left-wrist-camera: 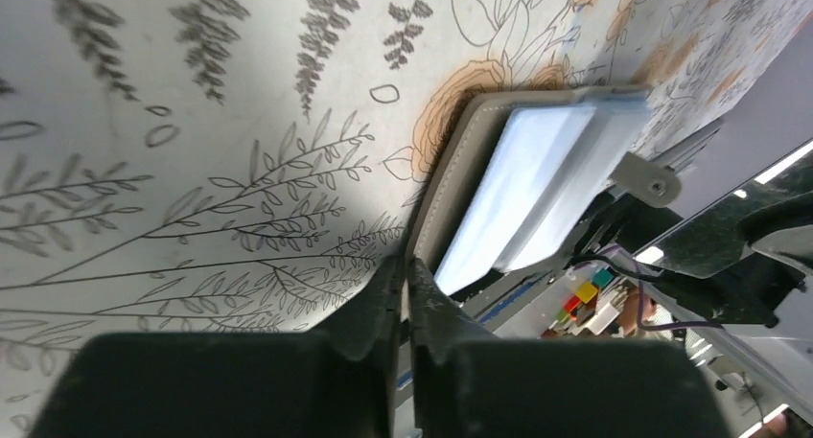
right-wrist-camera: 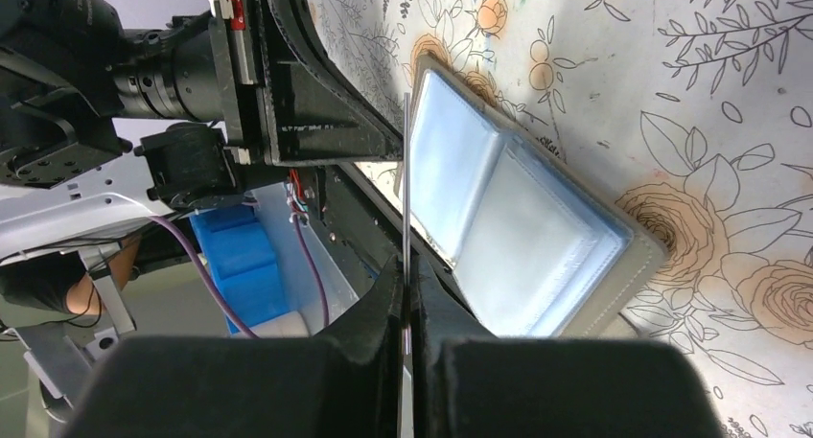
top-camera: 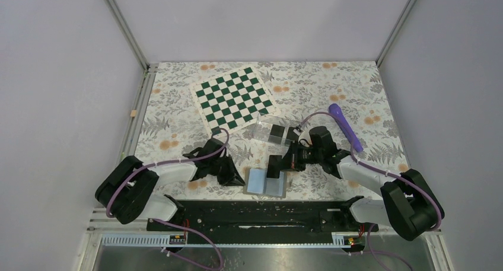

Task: Put the credit cards into the card holder
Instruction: Insert the credit card into the card holder.

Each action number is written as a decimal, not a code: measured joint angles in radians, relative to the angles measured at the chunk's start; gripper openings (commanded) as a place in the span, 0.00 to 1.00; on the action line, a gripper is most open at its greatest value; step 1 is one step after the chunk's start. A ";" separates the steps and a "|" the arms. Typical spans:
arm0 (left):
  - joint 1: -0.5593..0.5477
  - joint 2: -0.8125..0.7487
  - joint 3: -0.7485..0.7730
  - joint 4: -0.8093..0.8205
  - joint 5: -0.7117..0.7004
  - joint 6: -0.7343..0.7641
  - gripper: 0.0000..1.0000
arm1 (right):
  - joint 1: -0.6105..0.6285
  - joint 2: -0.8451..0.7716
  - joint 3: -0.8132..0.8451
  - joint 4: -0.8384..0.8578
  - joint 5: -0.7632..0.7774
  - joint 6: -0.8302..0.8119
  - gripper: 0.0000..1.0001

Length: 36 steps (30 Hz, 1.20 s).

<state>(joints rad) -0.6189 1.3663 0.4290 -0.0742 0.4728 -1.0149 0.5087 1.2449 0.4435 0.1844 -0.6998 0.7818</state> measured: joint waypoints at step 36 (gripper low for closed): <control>-0.170 0.106 -0.029 0.285 -0.060 -0.266 0.00 | 0.001 0.095 -0.028 -0.051 0.055 -0.112 0.00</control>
<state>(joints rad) -0.7891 1.4723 0.4000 0.2104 0.4133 -1.2808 0.5098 1.3399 0.4152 0.1333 -0.6453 0.6697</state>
